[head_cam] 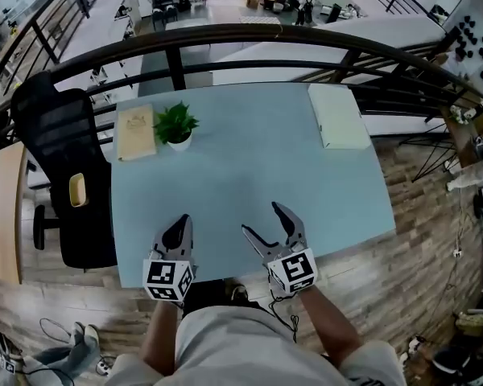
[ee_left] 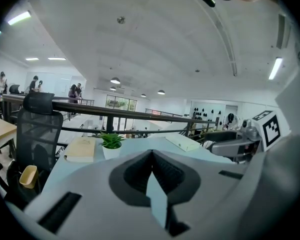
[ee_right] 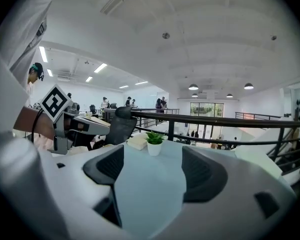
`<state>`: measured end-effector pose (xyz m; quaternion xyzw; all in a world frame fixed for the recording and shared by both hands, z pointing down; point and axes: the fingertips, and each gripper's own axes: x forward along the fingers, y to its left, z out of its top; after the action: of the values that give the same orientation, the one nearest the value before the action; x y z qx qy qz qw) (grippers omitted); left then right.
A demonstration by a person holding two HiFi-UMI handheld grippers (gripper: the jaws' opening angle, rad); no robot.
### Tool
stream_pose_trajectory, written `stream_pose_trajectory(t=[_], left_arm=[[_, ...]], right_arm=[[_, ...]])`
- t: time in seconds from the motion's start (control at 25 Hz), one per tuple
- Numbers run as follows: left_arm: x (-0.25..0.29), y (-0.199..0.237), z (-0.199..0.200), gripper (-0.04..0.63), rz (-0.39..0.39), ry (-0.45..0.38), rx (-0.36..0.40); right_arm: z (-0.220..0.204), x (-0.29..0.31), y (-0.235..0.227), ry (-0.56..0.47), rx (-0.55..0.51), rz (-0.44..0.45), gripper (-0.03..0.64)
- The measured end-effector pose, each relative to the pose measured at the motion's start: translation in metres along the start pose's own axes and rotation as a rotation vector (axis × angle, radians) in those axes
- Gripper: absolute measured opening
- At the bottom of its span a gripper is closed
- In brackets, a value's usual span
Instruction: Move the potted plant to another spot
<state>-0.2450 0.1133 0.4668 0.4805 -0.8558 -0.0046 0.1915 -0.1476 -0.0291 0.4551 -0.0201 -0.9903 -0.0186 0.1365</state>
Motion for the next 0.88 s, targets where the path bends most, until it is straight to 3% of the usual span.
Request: stream_pose_trajectory(t=[0.52, 0.68, 0.88], left_arm=[[0.071, 0.084, -0.023, 0.011, -0.045, 0.097, -0.035], [0.087, 0.1, -0.035, 0.011, -0.021, 0.126, -0.054], [0.102, 0.124, -0.056, 0.011, 0.065, 0.158, -0.071]], right_arm=[[-0.013, 0.102, -0.001, 0.097, 0.011, 0.041, 0.39], [-0.02, 0.135, -0.007, 0.108, 0.05, 0.044, 0.391], [-0.028, 0.173, -0.011, 0.118, 0.059, 0.092, 0.393]])
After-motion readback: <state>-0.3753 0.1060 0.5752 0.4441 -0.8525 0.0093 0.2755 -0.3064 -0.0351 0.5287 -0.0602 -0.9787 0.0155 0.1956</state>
